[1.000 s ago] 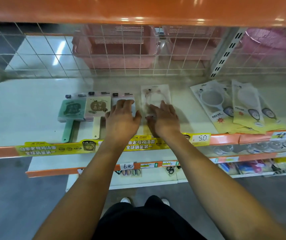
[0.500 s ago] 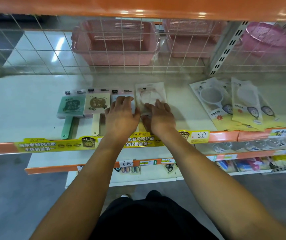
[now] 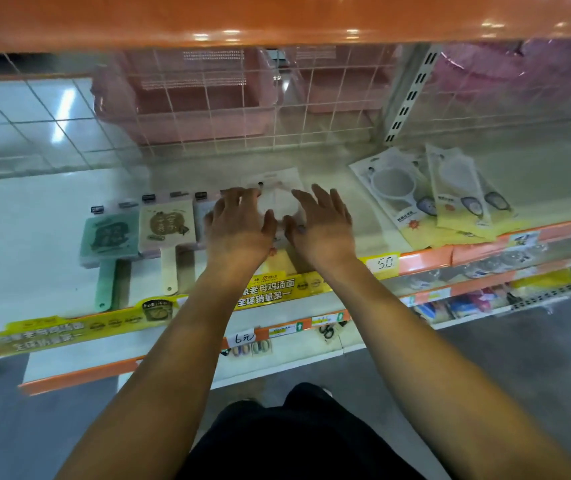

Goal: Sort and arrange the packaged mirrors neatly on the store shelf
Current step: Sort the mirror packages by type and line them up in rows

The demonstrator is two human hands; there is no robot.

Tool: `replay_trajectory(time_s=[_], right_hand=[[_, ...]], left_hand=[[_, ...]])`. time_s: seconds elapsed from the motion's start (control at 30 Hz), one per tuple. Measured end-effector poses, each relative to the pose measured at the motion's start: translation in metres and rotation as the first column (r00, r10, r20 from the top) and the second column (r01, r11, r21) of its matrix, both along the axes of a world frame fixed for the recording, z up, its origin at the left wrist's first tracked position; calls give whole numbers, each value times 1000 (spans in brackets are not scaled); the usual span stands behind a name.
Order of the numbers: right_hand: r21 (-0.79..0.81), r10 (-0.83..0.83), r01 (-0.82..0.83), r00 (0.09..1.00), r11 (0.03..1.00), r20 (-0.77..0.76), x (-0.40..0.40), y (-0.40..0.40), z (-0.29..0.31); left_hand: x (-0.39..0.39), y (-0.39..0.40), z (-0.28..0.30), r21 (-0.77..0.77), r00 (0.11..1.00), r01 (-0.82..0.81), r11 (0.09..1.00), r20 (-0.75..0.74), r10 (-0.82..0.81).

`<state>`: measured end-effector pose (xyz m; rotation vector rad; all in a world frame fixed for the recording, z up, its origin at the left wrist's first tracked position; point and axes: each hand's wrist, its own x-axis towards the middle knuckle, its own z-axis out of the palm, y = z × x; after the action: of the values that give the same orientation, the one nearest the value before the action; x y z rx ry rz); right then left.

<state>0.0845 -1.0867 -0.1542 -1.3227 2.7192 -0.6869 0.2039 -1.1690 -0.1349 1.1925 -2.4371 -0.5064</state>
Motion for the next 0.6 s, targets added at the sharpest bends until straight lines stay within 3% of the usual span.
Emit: replay_trajectory(time_s=[0.27, 0.43, 0.6], right_hand=[[-68, -164, 160, 984, 985, -65, -46, 42, 11], [-14, -191, 191, 978, 982, -78, -82, 71, 19], [-75, -275, 269, 958, 960, -83, -128, 104, 27]], left_hand=[[-64, 32, 5, -48, 984, 177, 983, -20, -179], [-104, 57, 7, -63, 974, 227, 972, -10, -228], [-154, 81, 15, -76, 959, 285, 956, 22, -284]])
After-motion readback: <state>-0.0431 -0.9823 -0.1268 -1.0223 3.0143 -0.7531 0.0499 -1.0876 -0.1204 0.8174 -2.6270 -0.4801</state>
